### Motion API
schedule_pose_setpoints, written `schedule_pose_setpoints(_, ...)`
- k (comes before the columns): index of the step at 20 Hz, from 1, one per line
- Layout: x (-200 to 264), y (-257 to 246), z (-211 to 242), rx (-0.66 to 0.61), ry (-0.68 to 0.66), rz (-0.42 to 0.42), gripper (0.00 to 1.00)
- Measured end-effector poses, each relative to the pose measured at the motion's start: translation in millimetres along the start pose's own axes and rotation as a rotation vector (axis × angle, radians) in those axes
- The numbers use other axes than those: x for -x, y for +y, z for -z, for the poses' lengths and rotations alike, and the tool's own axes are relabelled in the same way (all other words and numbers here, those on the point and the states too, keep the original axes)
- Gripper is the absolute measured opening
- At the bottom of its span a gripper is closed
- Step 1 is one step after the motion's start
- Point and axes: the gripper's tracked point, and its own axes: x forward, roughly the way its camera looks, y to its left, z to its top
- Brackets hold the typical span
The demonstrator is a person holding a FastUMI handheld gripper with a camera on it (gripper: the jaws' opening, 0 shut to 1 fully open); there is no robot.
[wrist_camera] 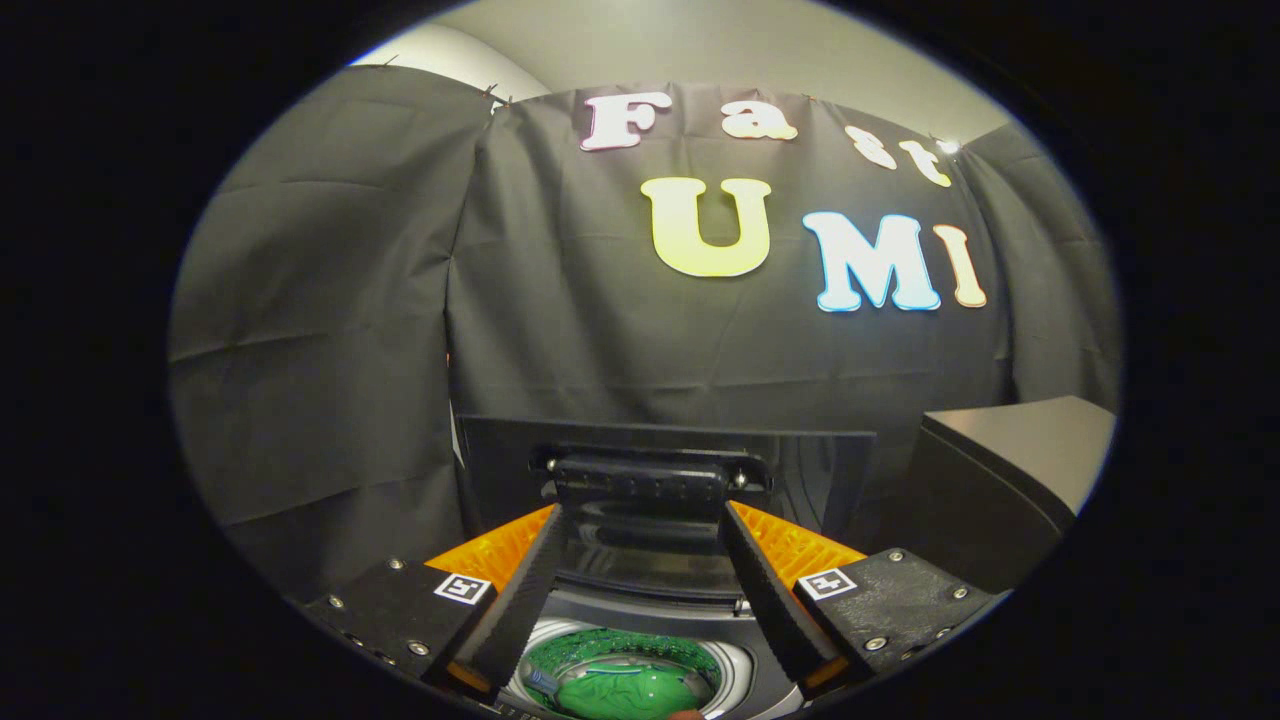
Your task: Put the clothes into the washing machine and then close the washing machine lid.
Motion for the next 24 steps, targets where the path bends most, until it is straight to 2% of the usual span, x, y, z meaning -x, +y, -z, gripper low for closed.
schedule_pose_setpoints(6, -30.5, -4.8, -33.9, -0.031, -0.025, 0.030, 0.96)
schedule_pose_setpoints(13, -62.4, -8.1, -47.7, -0.068, 0.015, 0.054, 0.96)
schedule_pose_setpoints(24, -130.0, -16.9, -51.9, -0.104, 0.191, 0.103, 0.96)
